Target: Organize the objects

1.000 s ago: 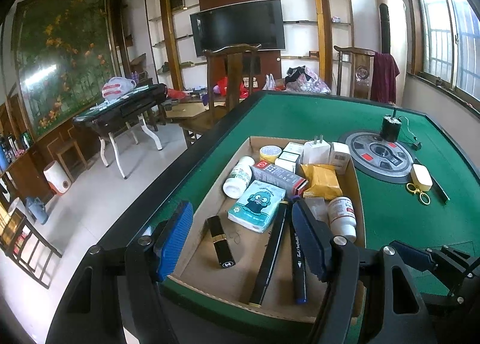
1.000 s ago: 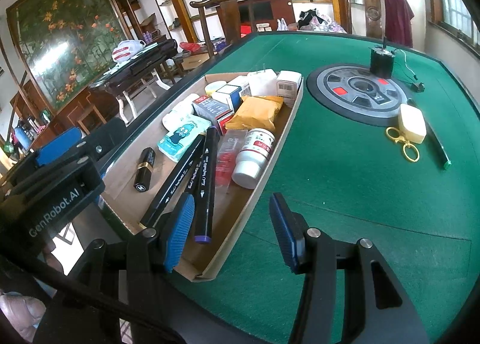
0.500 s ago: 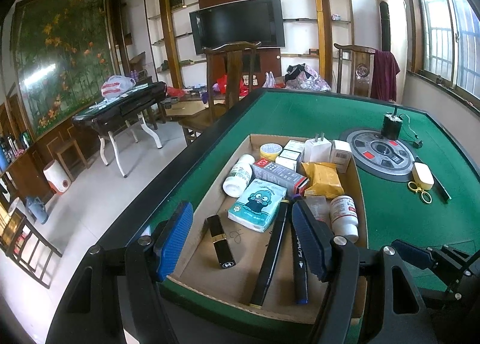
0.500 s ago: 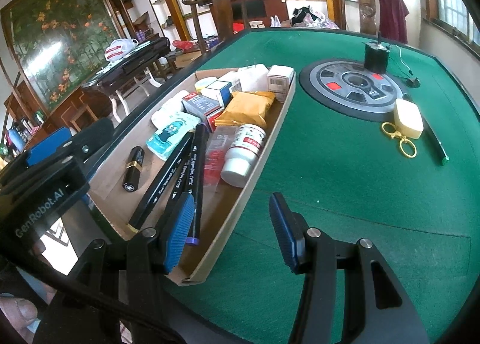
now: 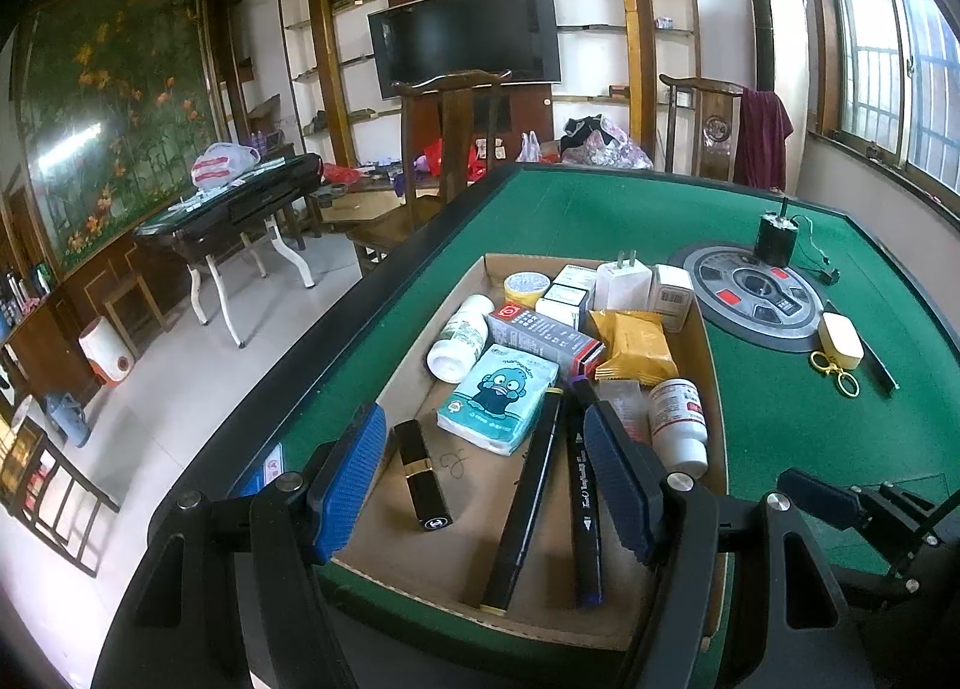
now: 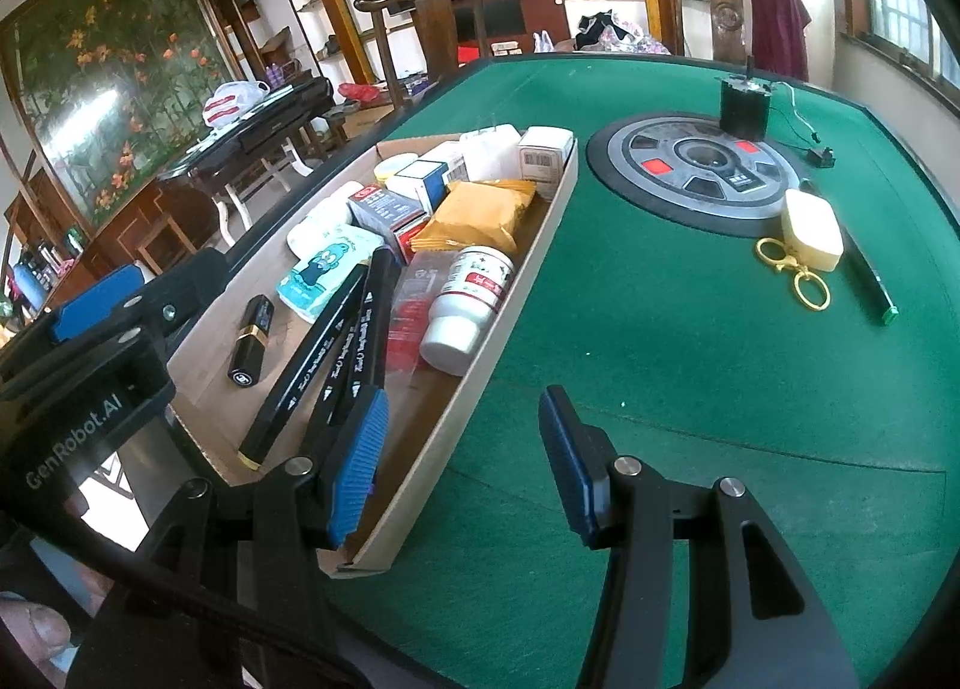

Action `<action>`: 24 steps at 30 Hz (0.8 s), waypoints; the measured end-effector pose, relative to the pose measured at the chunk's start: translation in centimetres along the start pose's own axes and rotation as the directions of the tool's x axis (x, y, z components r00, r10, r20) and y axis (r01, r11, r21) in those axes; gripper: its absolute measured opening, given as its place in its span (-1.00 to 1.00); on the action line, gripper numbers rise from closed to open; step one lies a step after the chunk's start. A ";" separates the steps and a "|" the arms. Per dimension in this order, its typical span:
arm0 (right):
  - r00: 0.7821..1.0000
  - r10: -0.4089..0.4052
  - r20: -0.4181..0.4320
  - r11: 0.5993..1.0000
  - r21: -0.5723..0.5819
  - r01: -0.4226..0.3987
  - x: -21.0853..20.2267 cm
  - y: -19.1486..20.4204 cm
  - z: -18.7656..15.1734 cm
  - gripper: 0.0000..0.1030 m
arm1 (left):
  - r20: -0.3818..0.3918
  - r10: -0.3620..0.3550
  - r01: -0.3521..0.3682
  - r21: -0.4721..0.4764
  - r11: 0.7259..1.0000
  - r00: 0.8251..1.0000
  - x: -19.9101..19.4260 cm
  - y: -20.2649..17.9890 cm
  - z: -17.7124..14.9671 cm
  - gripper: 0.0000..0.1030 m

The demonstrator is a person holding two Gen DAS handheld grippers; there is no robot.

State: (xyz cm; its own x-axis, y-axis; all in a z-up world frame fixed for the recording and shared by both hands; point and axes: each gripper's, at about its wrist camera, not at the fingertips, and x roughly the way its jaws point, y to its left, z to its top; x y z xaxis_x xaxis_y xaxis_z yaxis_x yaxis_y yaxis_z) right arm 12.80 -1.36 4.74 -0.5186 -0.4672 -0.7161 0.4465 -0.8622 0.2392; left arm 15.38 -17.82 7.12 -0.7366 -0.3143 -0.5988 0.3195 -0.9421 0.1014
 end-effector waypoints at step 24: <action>0.964 -0.250 -0.088 0.904 0.336 0.265 -2.5 -26.8 8.1 0.07 | -0.107 -0.390 0.401 0.113 0.909 0.915 2.0 -13.9 6.2 0.21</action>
State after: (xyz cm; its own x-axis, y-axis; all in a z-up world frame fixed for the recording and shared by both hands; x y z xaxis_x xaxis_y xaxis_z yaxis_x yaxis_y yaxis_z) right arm -3.77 21.35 5.40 -0.5478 -0.2175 -0.8079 0.0214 -0.9689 0.2464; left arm 5.73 -6.05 9.41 -0.7347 0.0922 -0.6721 -0.0719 -0.9957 -0.0579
